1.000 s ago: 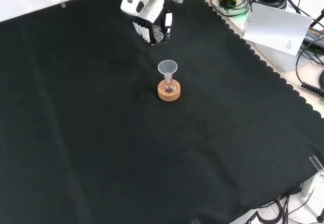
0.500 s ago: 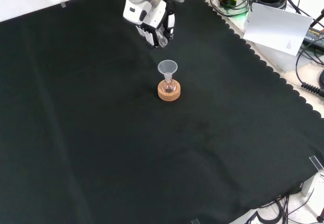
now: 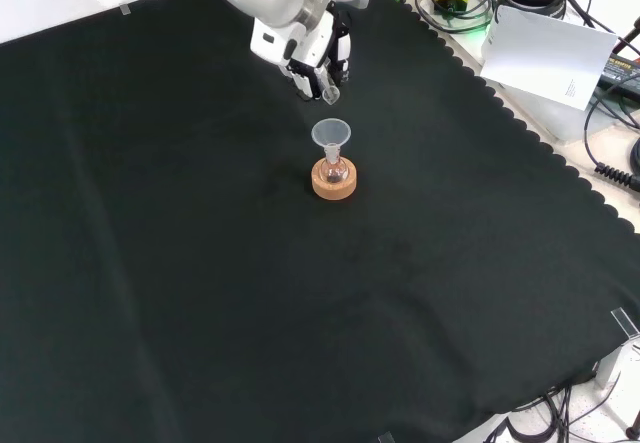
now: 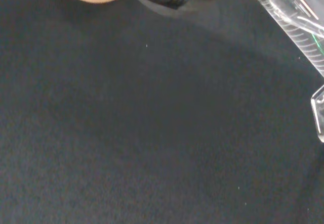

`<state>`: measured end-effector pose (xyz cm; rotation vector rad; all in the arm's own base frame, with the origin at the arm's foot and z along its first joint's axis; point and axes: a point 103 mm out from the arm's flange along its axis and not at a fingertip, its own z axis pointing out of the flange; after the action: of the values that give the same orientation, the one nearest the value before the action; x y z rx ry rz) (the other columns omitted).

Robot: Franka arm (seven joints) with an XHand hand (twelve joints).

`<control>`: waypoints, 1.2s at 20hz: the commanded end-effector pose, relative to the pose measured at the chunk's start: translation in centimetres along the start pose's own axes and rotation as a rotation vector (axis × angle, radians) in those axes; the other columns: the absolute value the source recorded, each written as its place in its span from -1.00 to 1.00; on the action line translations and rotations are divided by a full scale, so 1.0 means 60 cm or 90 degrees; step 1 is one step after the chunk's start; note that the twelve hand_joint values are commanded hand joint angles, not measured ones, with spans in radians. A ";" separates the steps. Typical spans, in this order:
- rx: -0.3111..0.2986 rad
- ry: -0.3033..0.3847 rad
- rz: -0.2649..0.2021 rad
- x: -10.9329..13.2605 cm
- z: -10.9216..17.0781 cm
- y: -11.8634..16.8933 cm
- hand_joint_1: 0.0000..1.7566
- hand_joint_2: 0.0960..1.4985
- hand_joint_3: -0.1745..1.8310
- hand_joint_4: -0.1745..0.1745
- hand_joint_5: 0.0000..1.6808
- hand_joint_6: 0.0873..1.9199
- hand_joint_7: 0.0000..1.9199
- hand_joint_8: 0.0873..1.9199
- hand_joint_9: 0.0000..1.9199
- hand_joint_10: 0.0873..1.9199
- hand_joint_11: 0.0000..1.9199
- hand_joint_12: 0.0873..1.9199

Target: Pour the water from the graduated cylinder into the round-bottom flask.

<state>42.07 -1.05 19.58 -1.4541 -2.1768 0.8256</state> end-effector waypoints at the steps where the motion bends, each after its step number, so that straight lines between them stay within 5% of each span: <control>1: 0.034 -0.038 0.006 0.018 0.005 0.002 0.48 0.29 -0.83 -1.00 0.46 -0.46 0.34 -0.51 0.70 -1.00 0.27 -0.23; 24: 0.127 -0.075 0.041 0.031 -0.013 0.008 0.48 0.29 -0.83 -1.00 0.47 -0.48 0.35 -0.53 0.71 -1.00 0.26 -0.24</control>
<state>42.07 0.80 19.74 -1.4177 -2.0887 1.0989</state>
